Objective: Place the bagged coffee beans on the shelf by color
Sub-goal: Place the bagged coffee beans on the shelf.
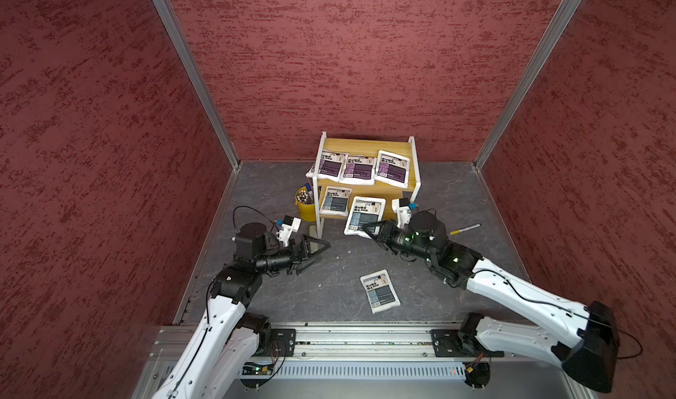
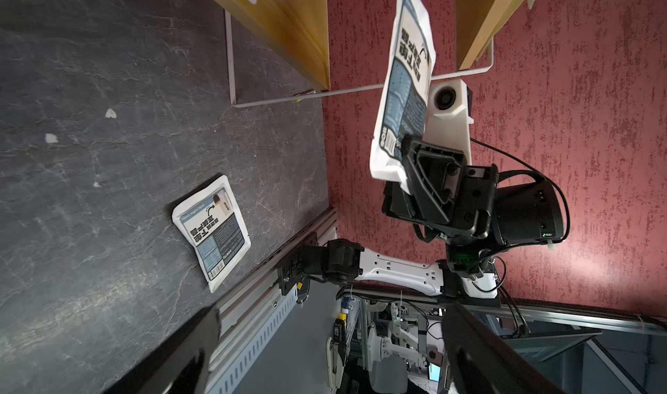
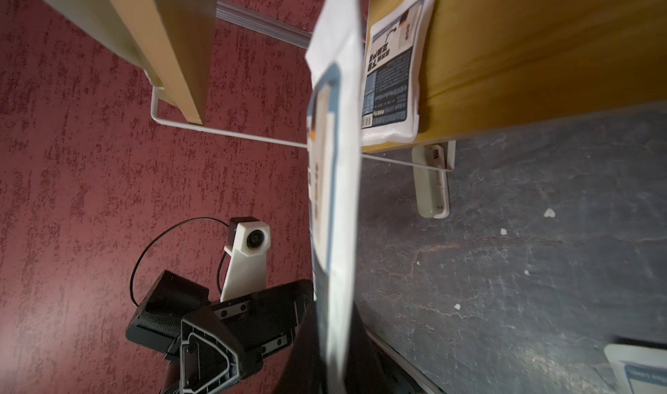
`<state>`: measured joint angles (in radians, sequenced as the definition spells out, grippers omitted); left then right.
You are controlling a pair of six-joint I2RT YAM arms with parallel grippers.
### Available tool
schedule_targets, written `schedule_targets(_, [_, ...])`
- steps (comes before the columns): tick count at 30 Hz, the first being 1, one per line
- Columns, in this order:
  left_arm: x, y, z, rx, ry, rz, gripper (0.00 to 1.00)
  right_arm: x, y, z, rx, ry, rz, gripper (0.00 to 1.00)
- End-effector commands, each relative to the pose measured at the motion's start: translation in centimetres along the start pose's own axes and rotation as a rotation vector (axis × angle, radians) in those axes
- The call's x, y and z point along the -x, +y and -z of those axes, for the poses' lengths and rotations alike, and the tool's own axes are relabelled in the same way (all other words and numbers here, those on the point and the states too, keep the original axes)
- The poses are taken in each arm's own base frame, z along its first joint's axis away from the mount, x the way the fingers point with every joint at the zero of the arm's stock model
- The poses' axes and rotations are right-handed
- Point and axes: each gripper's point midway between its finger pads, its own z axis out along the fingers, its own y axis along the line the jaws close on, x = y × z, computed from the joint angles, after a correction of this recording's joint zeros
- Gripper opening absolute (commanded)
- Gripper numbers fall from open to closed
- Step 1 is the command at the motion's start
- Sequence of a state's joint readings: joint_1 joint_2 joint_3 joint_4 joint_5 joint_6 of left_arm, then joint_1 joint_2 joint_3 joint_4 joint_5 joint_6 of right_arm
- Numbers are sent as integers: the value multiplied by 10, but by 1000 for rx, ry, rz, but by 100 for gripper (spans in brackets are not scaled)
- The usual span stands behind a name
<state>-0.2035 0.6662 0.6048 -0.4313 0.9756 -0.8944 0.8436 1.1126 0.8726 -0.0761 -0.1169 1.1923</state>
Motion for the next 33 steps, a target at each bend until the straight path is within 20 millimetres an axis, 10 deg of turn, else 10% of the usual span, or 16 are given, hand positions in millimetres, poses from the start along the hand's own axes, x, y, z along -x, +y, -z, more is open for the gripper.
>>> schedule_targets(1, [-4,-3,8,9,-4,-16,100,15,-18,-3,-132,-79,13,5])
schedule_targets(33, [-13,7,20,26,-3,15,100,55,-54,-54,-294,-95,-17,31])
